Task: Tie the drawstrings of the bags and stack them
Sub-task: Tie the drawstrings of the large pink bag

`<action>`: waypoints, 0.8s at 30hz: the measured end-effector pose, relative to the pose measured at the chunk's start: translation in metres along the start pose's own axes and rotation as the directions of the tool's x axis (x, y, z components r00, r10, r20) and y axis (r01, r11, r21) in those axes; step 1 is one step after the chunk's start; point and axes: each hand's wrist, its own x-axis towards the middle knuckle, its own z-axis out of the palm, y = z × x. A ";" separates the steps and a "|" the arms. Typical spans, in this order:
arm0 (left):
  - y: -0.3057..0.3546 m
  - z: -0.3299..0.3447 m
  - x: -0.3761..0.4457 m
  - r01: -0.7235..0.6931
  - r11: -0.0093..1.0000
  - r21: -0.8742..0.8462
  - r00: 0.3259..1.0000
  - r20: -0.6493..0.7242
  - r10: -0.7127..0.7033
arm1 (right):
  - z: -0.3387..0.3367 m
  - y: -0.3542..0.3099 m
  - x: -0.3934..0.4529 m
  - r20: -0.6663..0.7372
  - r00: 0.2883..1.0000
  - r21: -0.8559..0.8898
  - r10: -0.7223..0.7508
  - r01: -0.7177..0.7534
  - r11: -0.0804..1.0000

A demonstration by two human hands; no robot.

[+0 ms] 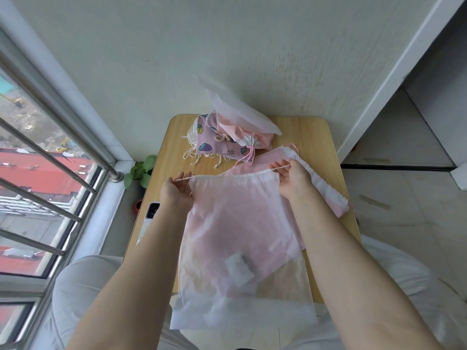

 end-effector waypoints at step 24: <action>0.001 -0.012 0.001 -0.390 -0.455 0.801 0.720 0.573 0.392 | -0.019 -0.012 0.004 0.402 0.852 -0.906 -0.336 0.318 -0.278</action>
